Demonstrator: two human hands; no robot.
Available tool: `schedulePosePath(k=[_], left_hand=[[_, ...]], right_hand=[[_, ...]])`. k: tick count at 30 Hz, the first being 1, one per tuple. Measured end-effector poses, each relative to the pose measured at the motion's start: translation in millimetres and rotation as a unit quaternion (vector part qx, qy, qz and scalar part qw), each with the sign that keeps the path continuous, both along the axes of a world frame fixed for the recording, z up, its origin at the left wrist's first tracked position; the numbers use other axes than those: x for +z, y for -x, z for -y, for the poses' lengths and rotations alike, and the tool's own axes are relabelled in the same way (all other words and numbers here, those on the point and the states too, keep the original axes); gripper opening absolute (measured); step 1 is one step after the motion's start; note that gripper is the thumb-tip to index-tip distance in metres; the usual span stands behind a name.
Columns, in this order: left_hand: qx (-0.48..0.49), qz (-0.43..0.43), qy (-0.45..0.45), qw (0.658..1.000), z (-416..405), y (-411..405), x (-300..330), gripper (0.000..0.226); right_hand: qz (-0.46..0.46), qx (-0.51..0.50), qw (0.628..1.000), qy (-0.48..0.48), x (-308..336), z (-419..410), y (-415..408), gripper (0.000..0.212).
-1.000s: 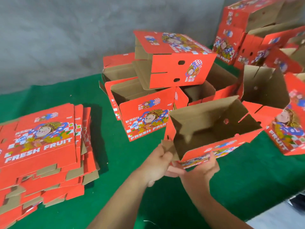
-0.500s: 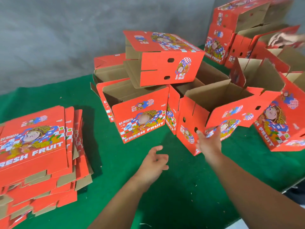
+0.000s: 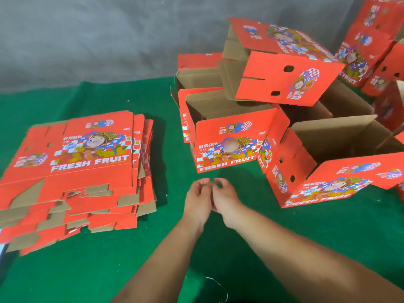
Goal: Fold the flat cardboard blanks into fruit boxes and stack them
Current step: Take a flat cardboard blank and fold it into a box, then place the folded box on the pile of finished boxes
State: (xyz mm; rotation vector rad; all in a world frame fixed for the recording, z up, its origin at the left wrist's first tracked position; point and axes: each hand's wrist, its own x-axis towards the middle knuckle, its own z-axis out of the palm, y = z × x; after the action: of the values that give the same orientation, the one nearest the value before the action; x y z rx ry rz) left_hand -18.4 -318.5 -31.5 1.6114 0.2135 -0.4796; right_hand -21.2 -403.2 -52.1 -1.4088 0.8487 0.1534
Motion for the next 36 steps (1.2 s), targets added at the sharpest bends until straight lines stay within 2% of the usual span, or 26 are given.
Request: schedulePosePath(k=[2, 4, 6, 9, 11, 12, 14, 15, 17, 20, 21, 22, 24, 27, 29, 31, 33, 36], left_hand=[[0.019, 0.026, -0.013, 0.999, -25, -10, -2, 0.02], [0.03, 0.077, -0.053, 0.995, -55, -24, -3, 0.025], [0.046, 0.144, -0.161, 0.975, -89, -39, -5, 0.032], [0.052, 0.201, -0.359, 0.91, -134, -62, -12, 0.04], [0.013, 0.159, -0.453, 0.877, -161, -74, -20, 0.059], [-0.058, 0.124, -0.515, 0.846, -173, -79, -24, 0.074], [-0.2, 0.09, -0.633, 0.742, -193, -87, -34, 0.105], [-0.231, 0.105, -0.669, 0.698, -200, -91, -37, 0.111], [-0.245, 0.14, -0.699, 0.657, -201, -98, -38, 0.109], [-0.3, 0.182, -0.695, 0.628, -185, -101, -41, 0.082], [-0.299, 0.206, -0.694, 0.622, -181, -100, -43, 0.07], [-0.276, 0.23, -0.688, 0.631, -181, -102, -42, 0.056], [-0.203, 0.246, -0.659, 0.681, -188, -112, -38, 0.035], [-0.169, 0.182, -0.607, 0.755, -200, -125, -36, 0.038], [-0.143, 0.165, -0.585, 0.781, -203, -131, -34, 0.044], [-0.137, 0.158, -0.617, 0.759, -200, -134, -28, 0.039], [-0.185, 0.163, -0.661, 0.708, -192, -132, -26, 0.033], [-0.235, 0.224, -0.691, 0.646, -175, -108, -40, 0.044]], right_hand=[[-0.004, 0.05, 0.999, -0.001, 3, -23, -13, 0.032], [-0.011, 0.103, 0.995, 0.013, 5, -45, -23, 0.028], [-0.015, 0.173, 0.985, 0.023, 7, -67, -30, 0.031], [-0.014, 0.269, 0.963, 0.034, 7, -93, -36, 0.036], [-0.017, 0.306, 0.951, 0.046, 6, -103, -38, 0.039], [-0.021, 0.314, 0.948, 0.046, 4, -106, -38, 0.041], [-0.034, 0.327, 0.943, 0.046, 0, -108, -36, 0.043], [-0.04, 0.334, 0.941, 0.047, -3, -107, -34, 0.043], [-0.052, 0.344, 0.936, 0.048, -9, -101, -29, 0.042], [-0.069, 0.337, 0.937, 0.051, -15, -88, -26, 0.038], [-0.076, 0.329, 0.94, 0.051, -16, -84, -26, 0.037], [-0.081, 0.32, 0.943, 0.05, -17, -80, -26, 0.036], [-0.09, 0.307, 0.946, 0.048, -18, -73, -25, 0.033], [-0.1, 0.295, 0.949, 0.043, -20, -66, -24, 0.028], [-0.106, 0.291, 0.95, 0.041, -22, -67, -24, 0.027], [-0.112, 0.29, 0.95, 0.041, -25, -70, -24, 0.025], [-0.114, 0.296, 0.947, 0.042, -25, -75, -25, 0.025], [-0.09, 0.296, 0.95, 0.045, -24, -83, -32, 0.027]])
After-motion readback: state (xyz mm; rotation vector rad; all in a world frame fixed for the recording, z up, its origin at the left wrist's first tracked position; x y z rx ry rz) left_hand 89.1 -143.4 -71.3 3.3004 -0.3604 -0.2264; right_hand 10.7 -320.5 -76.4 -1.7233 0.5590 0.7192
